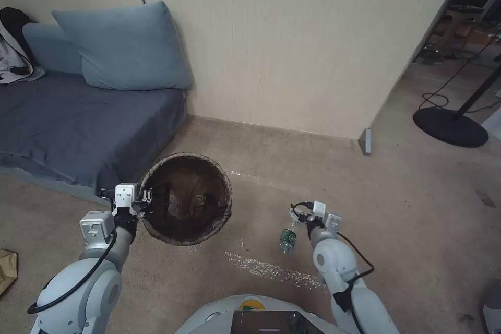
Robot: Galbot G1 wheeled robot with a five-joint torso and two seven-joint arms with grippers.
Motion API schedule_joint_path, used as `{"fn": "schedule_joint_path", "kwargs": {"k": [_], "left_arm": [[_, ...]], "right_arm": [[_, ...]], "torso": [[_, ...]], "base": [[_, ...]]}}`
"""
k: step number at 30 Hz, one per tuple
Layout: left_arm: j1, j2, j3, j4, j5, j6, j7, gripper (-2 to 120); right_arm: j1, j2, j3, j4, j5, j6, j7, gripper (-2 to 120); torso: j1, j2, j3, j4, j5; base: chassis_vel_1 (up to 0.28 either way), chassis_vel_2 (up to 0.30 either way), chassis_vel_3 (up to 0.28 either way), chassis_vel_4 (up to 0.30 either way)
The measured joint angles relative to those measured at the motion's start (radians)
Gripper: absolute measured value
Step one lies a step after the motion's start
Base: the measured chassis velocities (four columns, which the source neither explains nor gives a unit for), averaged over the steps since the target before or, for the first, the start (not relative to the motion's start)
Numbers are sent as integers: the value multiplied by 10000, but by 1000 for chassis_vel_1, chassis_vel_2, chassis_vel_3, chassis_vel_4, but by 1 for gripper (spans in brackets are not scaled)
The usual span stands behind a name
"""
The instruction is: Pick up the trash bin, then pick up the garbage from the floor and place it into the trash bin.
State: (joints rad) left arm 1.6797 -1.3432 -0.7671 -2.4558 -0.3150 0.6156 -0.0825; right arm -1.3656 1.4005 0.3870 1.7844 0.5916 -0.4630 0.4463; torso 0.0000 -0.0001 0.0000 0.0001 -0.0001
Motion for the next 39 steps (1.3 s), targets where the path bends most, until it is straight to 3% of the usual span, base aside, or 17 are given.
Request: {"fn": "schedule_joint_path", "kwargs": {"k": [10, 39], "left_arm": [[17, -1, 30, -57, -1, 21, 1, 3], [-60, -36, 73, -61, 12, 31, -17, 3]], "right_arm": [[513, 550, -344, -1527, 153, 43, 827, 100], [1674, 1594, -295, -4238, -651, 628, 1123, 100]], "torso": [[0, 0, 0, -1, 0], [0, 0, 0, 0, 1]], "base": [[0, 0, 0, 0], [0, 0, 0, 0]]}}
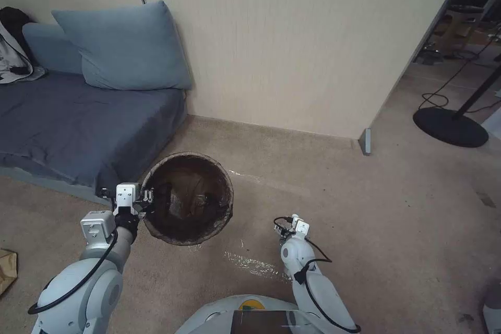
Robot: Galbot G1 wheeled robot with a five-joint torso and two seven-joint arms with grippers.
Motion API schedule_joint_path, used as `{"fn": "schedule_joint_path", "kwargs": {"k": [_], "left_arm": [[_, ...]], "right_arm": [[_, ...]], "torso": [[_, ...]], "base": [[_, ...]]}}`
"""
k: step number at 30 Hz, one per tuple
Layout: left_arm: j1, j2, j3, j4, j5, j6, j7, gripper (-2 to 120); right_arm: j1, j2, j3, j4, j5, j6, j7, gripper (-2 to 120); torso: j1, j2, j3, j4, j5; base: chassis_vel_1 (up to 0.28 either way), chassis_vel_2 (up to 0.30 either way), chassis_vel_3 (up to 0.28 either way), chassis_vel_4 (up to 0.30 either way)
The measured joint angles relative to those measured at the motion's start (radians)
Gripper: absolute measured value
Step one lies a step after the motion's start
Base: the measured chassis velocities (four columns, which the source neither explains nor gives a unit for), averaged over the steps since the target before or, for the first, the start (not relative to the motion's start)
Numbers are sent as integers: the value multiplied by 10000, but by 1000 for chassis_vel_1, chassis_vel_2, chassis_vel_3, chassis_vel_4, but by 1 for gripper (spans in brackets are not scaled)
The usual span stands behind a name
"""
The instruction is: Pick up the trash bin, then pick up the garbage from the floor and place it into the trash bin.
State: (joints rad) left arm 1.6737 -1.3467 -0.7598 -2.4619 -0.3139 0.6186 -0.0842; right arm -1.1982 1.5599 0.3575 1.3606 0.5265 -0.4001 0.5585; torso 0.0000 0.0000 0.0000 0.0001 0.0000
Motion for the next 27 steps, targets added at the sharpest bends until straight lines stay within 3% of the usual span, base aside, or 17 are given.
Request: {"fn": "schedule_joint_path", "kwargs": {"k": [7, 18, 27], "left_arm": [[-42, 10, 0, 0, -14, 0, 0, 3], [-187, 55, 9, 43, -78, 23, 2, 3], [-243, 109, 12, 43, -113, 35, 6, 3]], "right_arm": [[125, 119, 29, -226, -16, 48, 2, 100], [284, 360, 134, -608, -45, 182, 65, 61], [256, 340, 244, -623, -21, 264, 64, 41]], "torso": [[0, 0, -1, 0, 0], [-1, 3, -2, -9, -13], [-1, 2, -2, 3, 3]], "base": [[0, 0, 0, 0], [0, 0, 0, 0], [0, 0, 0, 0]]}}
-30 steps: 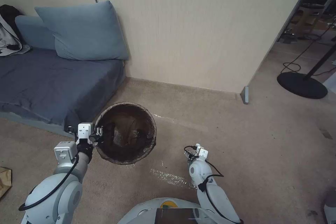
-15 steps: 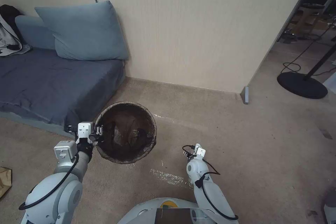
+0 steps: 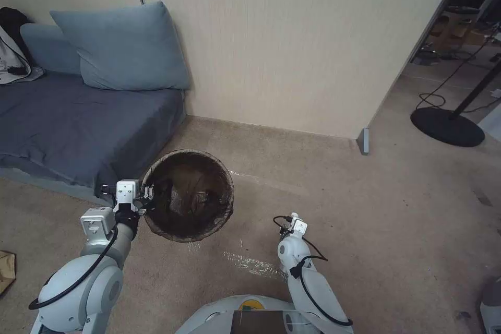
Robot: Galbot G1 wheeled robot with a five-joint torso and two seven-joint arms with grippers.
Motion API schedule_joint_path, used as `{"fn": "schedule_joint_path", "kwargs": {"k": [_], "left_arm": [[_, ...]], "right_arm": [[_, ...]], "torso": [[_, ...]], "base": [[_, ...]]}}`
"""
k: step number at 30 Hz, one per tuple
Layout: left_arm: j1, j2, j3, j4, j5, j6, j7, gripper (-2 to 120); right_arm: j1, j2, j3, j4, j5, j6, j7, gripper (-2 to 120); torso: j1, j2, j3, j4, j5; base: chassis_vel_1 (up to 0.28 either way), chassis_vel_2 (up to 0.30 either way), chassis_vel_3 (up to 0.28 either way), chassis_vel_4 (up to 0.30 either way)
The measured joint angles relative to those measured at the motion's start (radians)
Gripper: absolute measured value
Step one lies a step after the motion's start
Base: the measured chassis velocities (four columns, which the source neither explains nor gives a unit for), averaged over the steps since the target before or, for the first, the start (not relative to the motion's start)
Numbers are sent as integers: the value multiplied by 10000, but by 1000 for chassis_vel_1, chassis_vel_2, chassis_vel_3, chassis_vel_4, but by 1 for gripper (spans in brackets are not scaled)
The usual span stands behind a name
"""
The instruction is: Pick up the trash bin, then pick up the garbage from the floor and place it into the trash bin.
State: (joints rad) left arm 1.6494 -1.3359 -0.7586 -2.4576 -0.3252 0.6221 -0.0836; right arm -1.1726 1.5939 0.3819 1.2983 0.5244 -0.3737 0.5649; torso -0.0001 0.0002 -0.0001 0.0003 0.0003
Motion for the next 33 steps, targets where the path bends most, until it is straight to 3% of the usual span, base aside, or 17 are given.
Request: {"fn": "schedule_joint_path", "kwargs": {"k": [5, 13, 17, 18, 21, 25, 33], "left_arm": [[-8, 14, 0, 0, -20, 0, 4, 3], [-3, 17, -2, 45, -56, 2, 20, 3], [-1, 42, 20, 54, -86, 88, 42, 3], [-1, 42, 20, 54, -86, 88, 42, 3], [-2, 56, 75, 59, -65, 137, 48, 3], [-11, 79, 129, 88, -47, 204, 48, 3], [-82, 224, 254, 193, -22, 383, -17, 3]], "right_arm": [[-206, -178, -2, 465, -130, 42, -85, 32], [-954, -1352, -12, 2919, -594, 101, -820, 30], [-1688, -2408, 410, 5964, -379, -211, -1648, 30], [-1688, -2408, 410, 5964, -379, -211, -1648, 30], [-1995, -3114, 987, 7877, -76, -450, -2579, 30], [-2063, -3921, 1305, 9162, 425, -550, -3183, 30], [-1566, -5406, 1162, 10172, 1258, -578, -4446, 30]], "torso": [[2, -3, 3, 5, 13], [1, -3, 2, -5, 2], [1, -3, 2, -3, -2], [1, -3, 2, -3, -2], [1, -3, 1, -5, -2], [1, -2, 1, -3, 0], [1, -3, 1, -3, -1]], "base": [[0, 0, 0, 0], [0, 0, 0, 0], [0, 0, 0, 0], [0, 0, 0, 0], [0, 0, 0, 0], [0, 0, 0, 0], [0, 0, 0, 0]]}}
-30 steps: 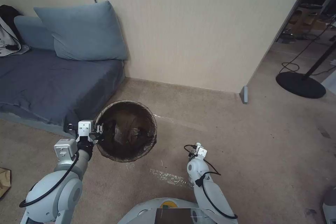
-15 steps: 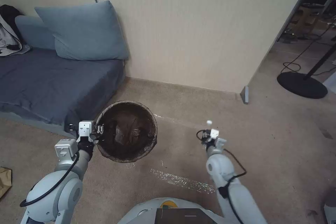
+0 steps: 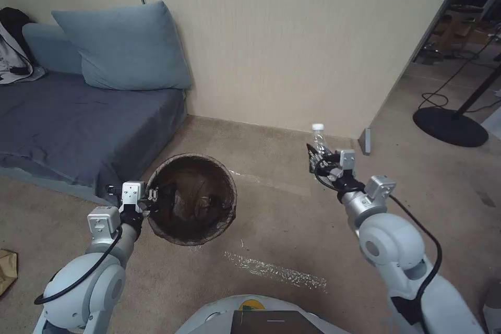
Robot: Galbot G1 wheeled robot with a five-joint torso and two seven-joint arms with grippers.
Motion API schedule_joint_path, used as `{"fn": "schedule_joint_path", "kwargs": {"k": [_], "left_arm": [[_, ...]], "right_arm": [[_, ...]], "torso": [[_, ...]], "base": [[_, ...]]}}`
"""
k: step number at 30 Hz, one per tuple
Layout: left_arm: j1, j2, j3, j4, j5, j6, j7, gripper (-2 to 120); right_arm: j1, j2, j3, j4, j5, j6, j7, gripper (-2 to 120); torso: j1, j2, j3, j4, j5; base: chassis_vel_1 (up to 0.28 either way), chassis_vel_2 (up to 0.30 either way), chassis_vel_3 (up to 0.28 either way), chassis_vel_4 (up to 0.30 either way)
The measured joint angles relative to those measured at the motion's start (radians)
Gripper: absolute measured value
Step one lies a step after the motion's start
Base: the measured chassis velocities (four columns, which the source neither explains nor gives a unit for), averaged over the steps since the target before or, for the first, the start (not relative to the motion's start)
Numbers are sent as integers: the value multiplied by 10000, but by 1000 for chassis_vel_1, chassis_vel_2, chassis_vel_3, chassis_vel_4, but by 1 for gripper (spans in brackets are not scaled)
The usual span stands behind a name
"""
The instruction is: Pick up the trash bin, then pick up the garbage from the floor and place it into the trash bin.
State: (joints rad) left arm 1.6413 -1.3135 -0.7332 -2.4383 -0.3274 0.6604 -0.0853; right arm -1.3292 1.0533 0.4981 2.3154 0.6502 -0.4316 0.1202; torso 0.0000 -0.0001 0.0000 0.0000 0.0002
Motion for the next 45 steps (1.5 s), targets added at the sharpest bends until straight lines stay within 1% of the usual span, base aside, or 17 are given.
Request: {"fn": "schedule_joint_path", "kwargs": {"k": [3, 5, 8, 9, 10, 14, 15, 19, 21, 24, 25, 28, 29, 33, 42, 44, 45], "left_arm": [[23, 5, 71, 32, 49, 25, -65, 3], [29, 5, 94, 38, 56, 35, -86, 3], [15, 8, 164, 81, 62, 79, -192, 3], [12, 8, 173, 93, 64, 91, -213, 3], [12, 8, 173, 93, 64, 91, -213, 3], [39, 4, 181, 97, 52, 200, -246, 3], [39, 4, 181, 97, 52, 200, -246, 3], [73, 25, 182, 78, 42, 321, -254, 3], [72, 39, 183, 75, 38, 339, -255, 3], [50, 83, 201, 61, 20, 408, -255, 3], [50, 83, 201, 61, 20, 408, -255, 3], [10, 100, 249, 60, 18, 454, -263, 3], [10, 100, 249, 60, 18, 454, -263, 3], [-11, 117, 270, 75, 11, 507, -267, 3], [-41, 139, 223, 88, -76, 577, -267, 3], [-45, 138, 223, 85, -81, 581, -267, 3], [-49, 136, 222, 79, -84, 585, -267, 3]], "right_arm": [[601, -506, -515, 168, 399, -45, -524, 30], [834, -625, -754, 191, 506, -50, -621, 30], [1826, -942, -1881, 217, 875, -89, -740, 30], [2120, -999, -2255, 218, 968, -125, -741, 30], [2120, -999, -2255, 218, 968, -125, -741, 30], [3095, -1144, -3641, 224, 1269, -318, -728, 30], [3095, -1144, -3641, 224, 1269, -318, -728, 30], [3895, -1280, -4787, 326, 1630, -544, -682, 30], [4026, -1298, -4985, 327, 1664, -567, -673, 30], [4541, -1317, -5798, 287, 1751, -634, -642, 30], [4541, -1317, -5798, 287, 1751, -634, -642, 30], [5059, -1194, -6609, 73, 1755, -672, -568, 30], [5059, -1194, -6609, 73, 1755, -672, -568, 30], [5667, -1013, -7526, -133, 1754, -753, -391, 30], [6399, -852, -8808, -498, 1741, -945, 82, 30], [6477, -808, -8934, -567, 1738, -982, 189, 30], [6551, -754, -9049, -646, 1730, -1017, 287, 35]], "torso": [[0, 0, 0, 0, 0], [0, 0, 0, 1, -1], [0, 0, 1, 2, -1], [0, 0, 1, 2, -2], [0, 0, 1, 2, -2], [0, 0, 1, 1, -3], [0, 0, 1, 1, -3], [0, 0, 1, 0, -3], [0, 0, 1, 0, -4], [0, 0, 1, -1, -3], [0, 0, 1, -1, -3], [0, 0, 1, -1, -4], [0, 0, 1, -1, -4], [0, 0, 1, 1, -4], [0, 0, 1, 0, -4], [0, 0, 1, 0, -5], [0, 0, 1, 1, -4]], "base": [[0, 0, 0, 0], [0, 0, 0, 0], [0, 0, 0, 0], [0, 0, 0, 0], [0, 0, 0, 0], [0, 0, 0, 0], [0, 0, 0, 0], [0, 0, 0, 0], [0, 0, 0, 0], [0, 0, 0, 0], [0, 0, 0, 0], [0, 0, 0, 0], [0, 0, 0, 0], [0, 0, 0, 0], [0, 0, 0, 0], [0, 0, 0, 0], [0, 0, 0, 0]]}}
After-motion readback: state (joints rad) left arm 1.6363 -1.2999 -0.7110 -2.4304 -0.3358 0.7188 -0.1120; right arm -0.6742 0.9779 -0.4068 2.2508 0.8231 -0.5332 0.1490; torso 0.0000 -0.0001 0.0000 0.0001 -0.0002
